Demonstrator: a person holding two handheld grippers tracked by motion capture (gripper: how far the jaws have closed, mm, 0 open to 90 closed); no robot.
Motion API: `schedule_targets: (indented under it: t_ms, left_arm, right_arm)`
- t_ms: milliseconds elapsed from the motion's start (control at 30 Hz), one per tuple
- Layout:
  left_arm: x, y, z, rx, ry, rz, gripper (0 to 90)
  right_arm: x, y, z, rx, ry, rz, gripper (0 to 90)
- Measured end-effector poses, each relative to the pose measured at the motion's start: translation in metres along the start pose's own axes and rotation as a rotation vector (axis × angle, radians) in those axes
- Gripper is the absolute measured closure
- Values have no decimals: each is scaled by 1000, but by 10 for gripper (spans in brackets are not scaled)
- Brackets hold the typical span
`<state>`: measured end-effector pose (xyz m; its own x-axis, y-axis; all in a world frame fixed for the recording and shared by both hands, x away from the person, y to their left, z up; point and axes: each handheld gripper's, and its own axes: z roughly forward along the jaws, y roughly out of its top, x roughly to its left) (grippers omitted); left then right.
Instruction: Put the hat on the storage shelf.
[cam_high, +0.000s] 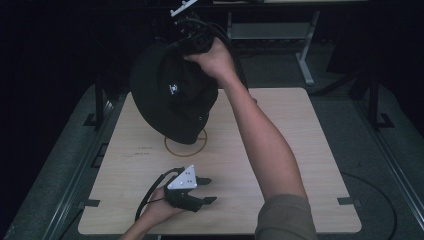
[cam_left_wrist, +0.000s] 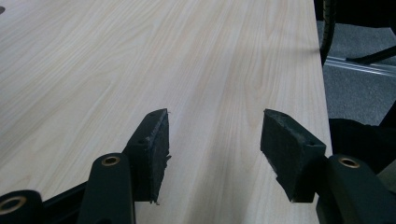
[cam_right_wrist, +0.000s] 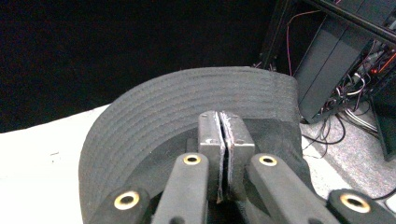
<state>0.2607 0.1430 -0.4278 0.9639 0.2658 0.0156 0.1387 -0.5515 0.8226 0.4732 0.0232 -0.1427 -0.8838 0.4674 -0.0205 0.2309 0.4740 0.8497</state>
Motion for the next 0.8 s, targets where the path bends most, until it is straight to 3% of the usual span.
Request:
schedule_targets:
  t_ms: [167,400,433,533,567,600,633,700,800]
  left_arm:
    - [1,0,-2,9,10,12,416]
    - [0,1,-3,10,17,18,418]
    - [-1,1,-2,10,16,20,418]
    - [-2,1,-1,18,9,21,418]
    - [-2,1,-1,16,5,22,418]
    - [-4,1,0,19,-2,27,418]
    - [-4,1,0,19,-2,27,417]
    - [-9,4,0,13,-11,35,417]
    - [-13,6,1,0,-31,30,417]
  right_arm:
    - [-3,4,16,16,-11,16,877]
    - [-4,8,44,58,-29,13,876]
    - [-2,10,55,72,-34,7,875]
    - [-1,10,63,82,-35,-3,869]
    - [-1,10,70,92,-42,-6,850]
    - [-2,8,78,107,-14,10,677]
    - [-2,8,78,107,-14,10,677]
    - [-6,3,83,133,37,47,564]
    - [-13,-11,73,110,32,65,491]
